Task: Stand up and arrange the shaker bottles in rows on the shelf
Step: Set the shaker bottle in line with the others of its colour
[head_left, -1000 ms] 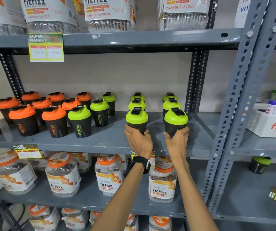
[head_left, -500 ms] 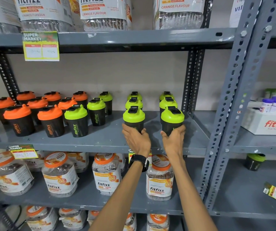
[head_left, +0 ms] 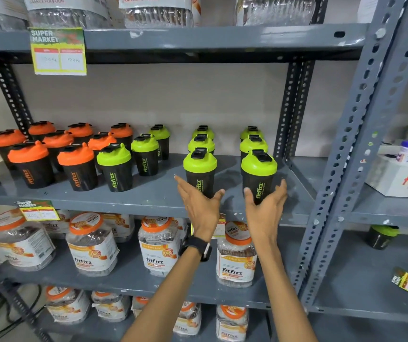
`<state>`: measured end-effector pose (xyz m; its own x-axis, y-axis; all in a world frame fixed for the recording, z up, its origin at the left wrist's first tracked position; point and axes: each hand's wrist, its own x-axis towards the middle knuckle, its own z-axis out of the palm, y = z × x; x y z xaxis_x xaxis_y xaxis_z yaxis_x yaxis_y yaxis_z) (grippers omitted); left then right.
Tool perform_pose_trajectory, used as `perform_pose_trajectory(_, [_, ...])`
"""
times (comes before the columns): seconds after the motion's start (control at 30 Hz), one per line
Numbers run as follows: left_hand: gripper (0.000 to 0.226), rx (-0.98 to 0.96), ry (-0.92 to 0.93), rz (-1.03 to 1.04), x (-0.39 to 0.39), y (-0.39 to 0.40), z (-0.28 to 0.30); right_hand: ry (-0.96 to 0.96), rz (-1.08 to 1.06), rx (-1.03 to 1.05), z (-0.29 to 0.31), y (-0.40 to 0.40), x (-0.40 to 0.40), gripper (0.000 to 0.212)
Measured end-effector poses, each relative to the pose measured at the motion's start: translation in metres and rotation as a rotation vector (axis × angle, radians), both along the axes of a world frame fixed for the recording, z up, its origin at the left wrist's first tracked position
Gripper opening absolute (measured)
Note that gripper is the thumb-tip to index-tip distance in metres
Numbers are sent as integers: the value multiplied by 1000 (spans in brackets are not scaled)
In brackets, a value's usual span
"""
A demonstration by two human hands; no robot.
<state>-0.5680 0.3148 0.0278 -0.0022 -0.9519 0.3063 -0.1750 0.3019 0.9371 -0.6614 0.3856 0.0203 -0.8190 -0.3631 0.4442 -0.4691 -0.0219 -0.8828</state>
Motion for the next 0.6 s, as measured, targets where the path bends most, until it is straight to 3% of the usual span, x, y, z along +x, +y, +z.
perform_pose_trajectory(0.13, [106,-166,10,-12,47,19,-38,129,-76,-260,-30,19,23,49])
perform_pose_trajectory(0.23, [81,-245,13,48,90,24,-60,160,-32,-267,-43,19,52,32])
perform_pose_trajectory(0.4, [61,-339,21,141,152,-8,-60,260,132,-188,-37,-10,121,22])
perform_pose_trajectory(0.5, [63,-367,54,194,191,-44,-47,330,164,-161,-22,-39,165,23])
perform_pose_trajectory(0.6, [73,-352,38,260,233,-86,-33,280,210,-92,-4,-79,207,33])
